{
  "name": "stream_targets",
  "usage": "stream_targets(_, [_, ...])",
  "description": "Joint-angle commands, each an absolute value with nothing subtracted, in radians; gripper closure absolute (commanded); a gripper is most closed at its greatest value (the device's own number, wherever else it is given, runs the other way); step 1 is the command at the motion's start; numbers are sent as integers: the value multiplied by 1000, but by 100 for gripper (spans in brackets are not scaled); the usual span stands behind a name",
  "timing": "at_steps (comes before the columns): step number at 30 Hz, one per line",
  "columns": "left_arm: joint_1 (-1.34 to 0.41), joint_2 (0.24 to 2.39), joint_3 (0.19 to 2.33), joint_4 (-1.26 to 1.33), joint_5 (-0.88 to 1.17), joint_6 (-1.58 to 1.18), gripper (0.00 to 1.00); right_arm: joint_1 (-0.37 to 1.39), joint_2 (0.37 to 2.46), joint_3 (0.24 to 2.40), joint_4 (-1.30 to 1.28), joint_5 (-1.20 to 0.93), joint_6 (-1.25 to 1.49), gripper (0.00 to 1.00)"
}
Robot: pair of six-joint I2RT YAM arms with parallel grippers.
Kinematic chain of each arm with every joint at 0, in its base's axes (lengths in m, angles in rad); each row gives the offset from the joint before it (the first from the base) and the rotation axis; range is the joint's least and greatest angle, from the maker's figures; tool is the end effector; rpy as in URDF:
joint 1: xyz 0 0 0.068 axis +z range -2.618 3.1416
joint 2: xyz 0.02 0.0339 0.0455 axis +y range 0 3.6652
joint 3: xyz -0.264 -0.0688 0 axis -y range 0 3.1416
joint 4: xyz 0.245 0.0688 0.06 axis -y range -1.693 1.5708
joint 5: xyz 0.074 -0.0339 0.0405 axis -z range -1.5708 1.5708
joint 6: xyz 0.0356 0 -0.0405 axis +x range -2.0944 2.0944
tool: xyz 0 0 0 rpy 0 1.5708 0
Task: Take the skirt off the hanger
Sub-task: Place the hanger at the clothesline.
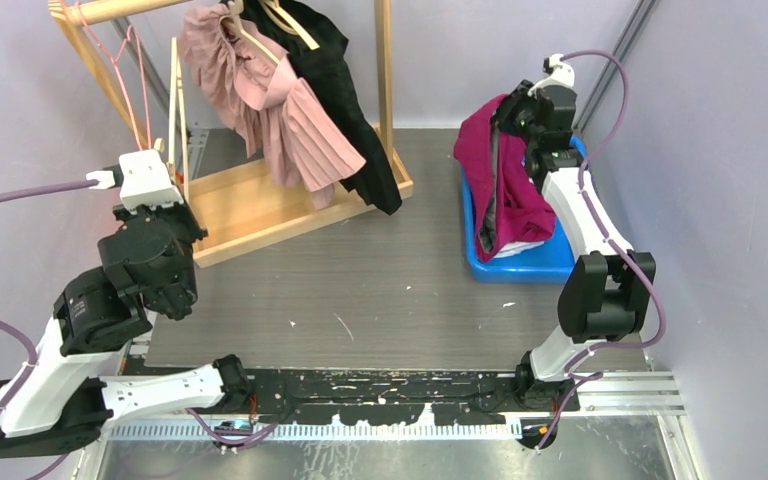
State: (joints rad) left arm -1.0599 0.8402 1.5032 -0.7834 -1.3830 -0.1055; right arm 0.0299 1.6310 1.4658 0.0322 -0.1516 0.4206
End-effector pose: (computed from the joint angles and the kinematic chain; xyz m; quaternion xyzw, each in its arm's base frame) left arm 0.0697 -0.0527 0.4985 -0.1110 0.7063 0.1173 0.6892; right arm 0.3953 0.0172 0.3814 0.0967 0.7458 0.2022 0.6273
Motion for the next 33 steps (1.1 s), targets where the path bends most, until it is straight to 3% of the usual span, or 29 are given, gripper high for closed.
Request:
stream_targets(1, [-1058, 841, 1555, -786, -1390, -127, 100, 27, 1570, 1396, 146, 26, 425, 68])
stream_targets(2, [-1058, 844, 1564, -799, -1391, -135, 100, 27, 1568, 1380, 149, 47, 434, 55])
stream_targets(4, [-1058, 856, 1589, -862, -1396, -162, 100, 26, 1566, 1356, 164, 68, 450, 41])
stream_targets(6, [-1057, 866, 1609, -867, -1399, -162, 100, 28, 1567, 1352, 178, 71, 461, 3])
stream_targets(7, [-1057, 875, 1622, -861, -1399, -152, 100, 27, 1568, 1358, 181, 68, 463, 0])
stream_targets(14, [-1020, 937, 1662, -695, -1366, -2, 100, 28, 1572, 1408, 176, 54, 459, 0])
stream_targets(19, [-907, 1037, 1800, -762, -1258, -5, 100, 27, 1578, 1448, 153, 54, 444, 0])
stream_targets(26, [-482, 1157, 1872, -984, -751, -231, 100, 27, 1560, 1463, 96, 129, 414, 0])
stream_targets(33, [-348, 1212, 1846, -899, -588, -255, 100, 28, 1540, 1466, 83, 129, 382, 0])
